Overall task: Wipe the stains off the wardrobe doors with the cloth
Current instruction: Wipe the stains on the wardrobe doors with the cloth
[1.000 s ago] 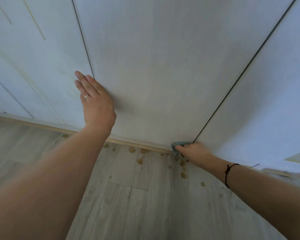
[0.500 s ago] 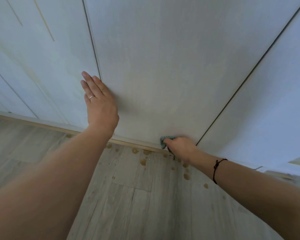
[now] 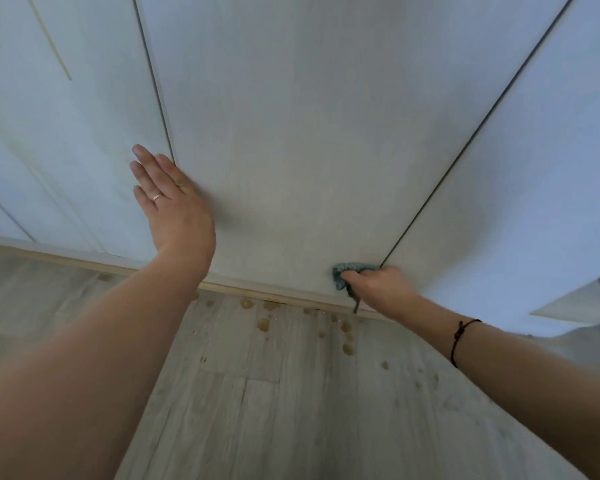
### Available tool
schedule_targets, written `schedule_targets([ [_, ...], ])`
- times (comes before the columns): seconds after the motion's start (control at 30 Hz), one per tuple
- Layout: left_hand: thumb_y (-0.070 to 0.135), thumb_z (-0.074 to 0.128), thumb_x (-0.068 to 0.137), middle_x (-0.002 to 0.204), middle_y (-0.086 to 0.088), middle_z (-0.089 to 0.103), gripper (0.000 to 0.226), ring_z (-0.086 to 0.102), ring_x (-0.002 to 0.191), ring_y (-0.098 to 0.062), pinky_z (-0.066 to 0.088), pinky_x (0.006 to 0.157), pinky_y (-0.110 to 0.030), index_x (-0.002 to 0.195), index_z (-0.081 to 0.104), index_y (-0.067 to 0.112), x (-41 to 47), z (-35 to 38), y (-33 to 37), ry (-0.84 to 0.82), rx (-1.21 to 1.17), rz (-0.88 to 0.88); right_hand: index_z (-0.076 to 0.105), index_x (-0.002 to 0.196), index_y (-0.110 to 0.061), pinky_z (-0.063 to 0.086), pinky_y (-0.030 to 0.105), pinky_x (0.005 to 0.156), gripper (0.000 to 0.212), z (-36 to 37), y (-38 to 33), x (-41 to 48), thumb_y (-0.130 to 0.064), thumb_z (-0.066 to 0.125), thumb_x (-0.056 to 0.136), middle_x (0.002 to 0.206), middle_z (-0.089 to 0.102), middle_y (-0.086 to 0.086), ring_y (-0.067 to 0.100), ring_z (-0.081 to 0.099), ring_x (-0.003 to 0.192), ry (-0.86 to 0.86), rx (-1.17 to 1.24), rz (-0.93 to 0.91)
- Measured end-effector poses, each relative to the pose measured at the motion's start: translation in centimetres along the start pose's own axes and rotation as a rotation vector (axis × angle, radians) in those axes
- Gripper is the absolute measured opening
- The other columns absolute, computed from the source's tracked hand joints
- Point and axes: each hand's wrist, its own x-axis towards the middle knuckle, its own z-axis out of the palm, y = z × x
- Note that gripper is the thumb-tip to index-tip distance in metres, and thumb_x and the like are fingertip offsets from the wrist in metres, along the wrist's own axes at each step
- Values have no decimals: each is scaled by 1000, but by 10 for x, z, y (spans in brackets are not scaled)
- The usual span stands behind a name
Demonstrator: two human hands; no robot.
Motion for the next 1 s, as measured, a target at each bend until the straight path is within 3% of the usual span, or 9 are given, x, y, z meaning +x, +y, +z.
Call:
schedule_targets([
  [0.07,5,46,93,155,-43,0,79,12,147,-52,32,117,-50,147,-6,-21,0,-2,5,-17,6,-14,73,102,-18,41,27,35,19,-46,18,7,-19,75,83,61,63,1,24,56,41,283,-15,46],
  [0.17,4,48,91,155,-42,2,82,14,147,-52,32,117,-50,146,-9,-21,1,-2,5,-5,6,-20,76,102,-16,43,28,41,15,-120,41,32,-15,64,94,69,70,-1,19,59,49,701,-39,173],
  [0.27,1,47,91,155,-42,0,83,13,147,-52,32,117,-52,146,-11,-20,0,-2,3,8,1,-17,74,99,-14,36,26,47,14,-162,53,56,-7,66,89,68,65,-5,11,49,53,939,30,322],
  [0.33,2,50,90,154,-42,-2,85,12,147,-52,31,117,-51,146,-10,-20,-1,-5,2,-7,20,-10,73,95,-14,39,28,49,15,-162,51,59,-6,66,85,70,65,-4,14,53,56,975,13,299],
  [0.47,7,52,91,154,-42,-4,86,13,147,-50,31,118,-50,146,-9,-20,0,-7,1,-38,54,4,74,93,-18,46,32,50,13,-97,38,33,-17,62,87,69,64,1,22,59,56,710,-101,59],
  [0.57,9,50,93,155,-42,0,84,16,147,-49,33,116,-49,146,-7,-20,1,-9,3,-53,63,-19,72,96,-20,46,29,43,15,-22,22,-6,-19,59,88,69,67,-1,21,60,52,280,-58,-4],
  [0.7,6,52,92,154,-43,0,84,17,147,-50,35,116,-48,146,-7,-21,0,-6,5,-45,119,-20,52,125,-22,39,32,49,27,25,10,-29,-21,50,97,85,69,1,26,65,67,-388,-48,35],
  [0.8,8,55,91,154,-43,1,87,17,147,-50,35,115,-47,146,-7,-21,0,-3,5,-38,142,-21,41,131,-21,38,35,56,31,42,-1,-26,-19,47,101,85,62,5,28,59,70,-535,-8,-4],
  [1.0,12,56,91,153,-44,3,89,18,146,-50,38,114,-46,146,-5,-22,-2,-4,5,-86,151,-30,45,130,-22,37,33,62,28,51,-9,-16,-23,48,102,84,49,3,24,50,72,-689,60,38],
])
